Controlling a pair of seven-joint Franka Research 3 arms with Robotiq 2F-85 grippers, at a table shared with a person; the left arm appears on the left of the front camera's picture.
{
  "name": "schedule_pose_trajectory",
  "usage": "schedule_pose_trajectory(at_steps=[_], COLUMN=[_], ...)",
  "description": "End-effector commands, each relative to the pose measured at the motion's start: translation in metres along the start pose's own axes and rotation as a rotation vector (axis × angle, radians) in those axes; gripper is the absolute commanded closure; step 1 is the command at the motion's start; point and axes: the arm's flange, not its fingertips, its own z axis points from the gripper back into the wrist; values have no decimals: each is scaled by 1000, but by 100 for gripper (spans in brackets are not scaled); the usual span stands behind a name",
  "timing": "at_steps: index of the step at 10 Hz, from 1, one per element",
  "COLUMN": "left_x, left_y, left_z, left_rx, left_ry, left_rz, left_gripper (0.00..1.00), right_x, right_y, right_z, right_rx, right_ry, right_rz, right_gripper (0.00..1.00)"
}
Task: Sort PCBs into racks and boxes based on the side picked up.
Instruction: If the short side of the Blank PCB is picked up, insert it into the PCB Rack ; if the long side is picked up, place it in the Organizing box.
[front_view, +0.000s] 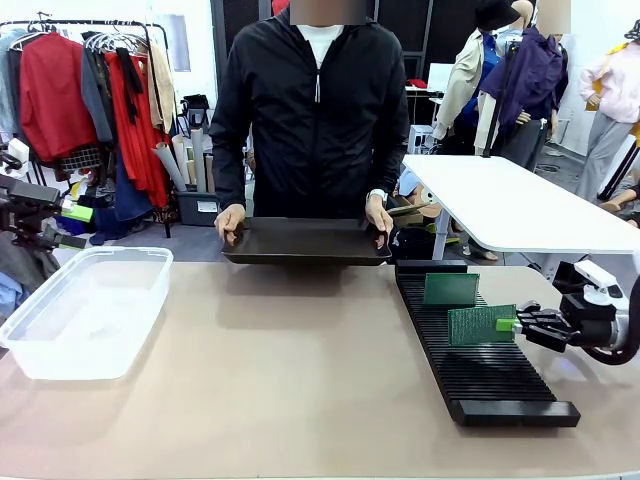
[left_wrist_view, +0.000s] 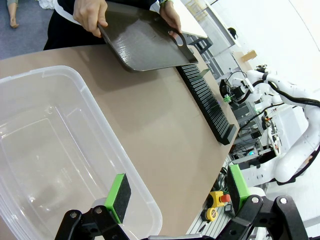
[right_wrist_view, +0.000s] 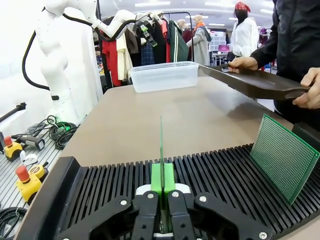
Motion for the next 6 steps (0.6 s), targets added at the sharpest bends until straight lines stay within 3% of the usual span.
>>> schedule_pose_trajectory(at_steps=[1,6], left_x=[1,1], left_y=[-2,-2], left_z=[1,1], left_rx=[0,0], left_ry=[0,0], left_rz=[3,3], left_gripper=[0,0], right_x=[-1,-6], right_y=[-8,-10], right_z=[-4,-4], right_rx=[-9,-12], right_ry=[-7,-8], right_rz=[14,7], right_gripper=[100,100])
